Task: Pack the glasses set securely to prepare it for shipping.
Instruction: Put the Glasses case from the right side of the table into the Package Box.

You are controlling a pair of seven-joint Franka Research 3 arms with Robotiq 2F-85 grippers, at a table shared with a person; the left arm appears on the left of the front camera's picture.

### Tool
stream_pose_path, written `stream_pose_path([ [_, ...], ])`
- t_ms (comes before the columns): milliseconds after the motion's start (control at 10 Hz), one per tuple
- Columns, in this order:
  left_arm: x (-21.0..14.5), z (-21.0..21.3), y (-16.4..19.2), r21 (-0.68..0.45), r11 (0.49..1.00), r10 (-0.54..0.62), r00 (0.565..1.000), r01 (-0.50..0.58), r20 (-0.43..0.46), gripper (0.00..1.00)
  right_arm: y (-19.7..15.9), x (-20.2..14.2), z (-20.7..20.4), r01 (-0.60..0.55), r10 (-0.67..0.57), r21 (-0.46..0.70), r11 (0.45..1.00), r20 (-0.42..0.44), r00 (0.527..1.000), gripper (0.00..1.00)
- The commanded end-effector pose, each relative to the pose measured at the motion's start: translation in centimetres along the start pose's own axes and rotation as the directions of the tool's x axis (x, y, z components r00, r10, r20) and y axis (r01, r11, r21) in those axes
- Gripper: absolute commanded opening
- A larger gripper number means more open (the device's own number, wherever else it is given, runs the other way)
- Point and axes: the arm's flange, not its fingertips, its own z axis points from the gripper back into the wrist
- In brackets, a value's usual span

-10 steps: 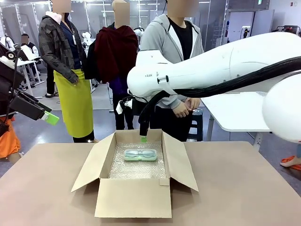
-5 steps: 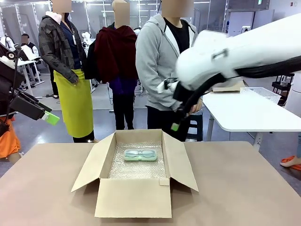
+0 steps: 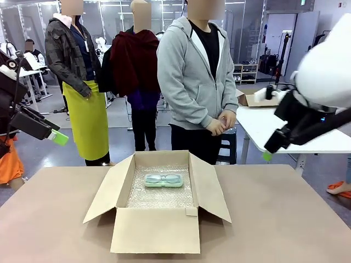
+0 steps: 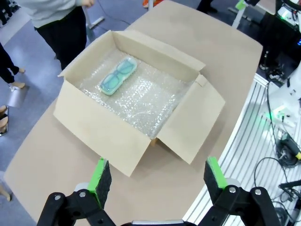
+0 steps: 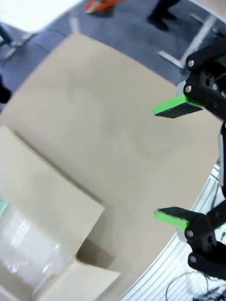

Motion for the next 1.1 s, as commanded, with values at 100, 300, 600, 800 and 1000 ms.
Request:
stream_pose_path([
  [100, 0.0, 0.1, 0.0, -0.004, 1.0, -0.004, 1.0, 0.004, 0.004, 1.0, -1.5, -4.0, -1.5, 0.266, -0.266, -0.017, 0.964, 0.002, 0.964, 0.95],
  [300, 0.0, 0.1, 0.0, -0.004, 1.0, -0.004, 1.0, 0.004, 0.004, 1.0, -1.4, -4.5, -1.5, 0.295, -0.295, -0.01, 0.955, 0.03, 0.955, 0.95],
  [600, 0.0, 0.1, 0.0, -0.004, 1.0, -0.004, 1.0, 0.004, 0.004, 1.0, -2.3, -4.7, -1.7, 0.267, -0.267, -0.003, 0.964, -0.013, 0.964, 0.95],
  [800, 0.0, 0.1, 0.0, -0.004, 1.0, -0.004, 1.0, 0.004, 0.004, 1.0, -2.3, -4.7, -1.7, 0.267, -0.267, -0.003, 0.964, -0.013, 0.964, 0.95],
  [1000, 0.0, 0.1, 0.0, -0.004, 1.0, -0.004, 1.0, 0.004, 0.004, 1.0, -2.3, -4.7, -1.7, 0.267, -0.267, -0.003, 0.964, -0.013, 0.964, 0.95],
])
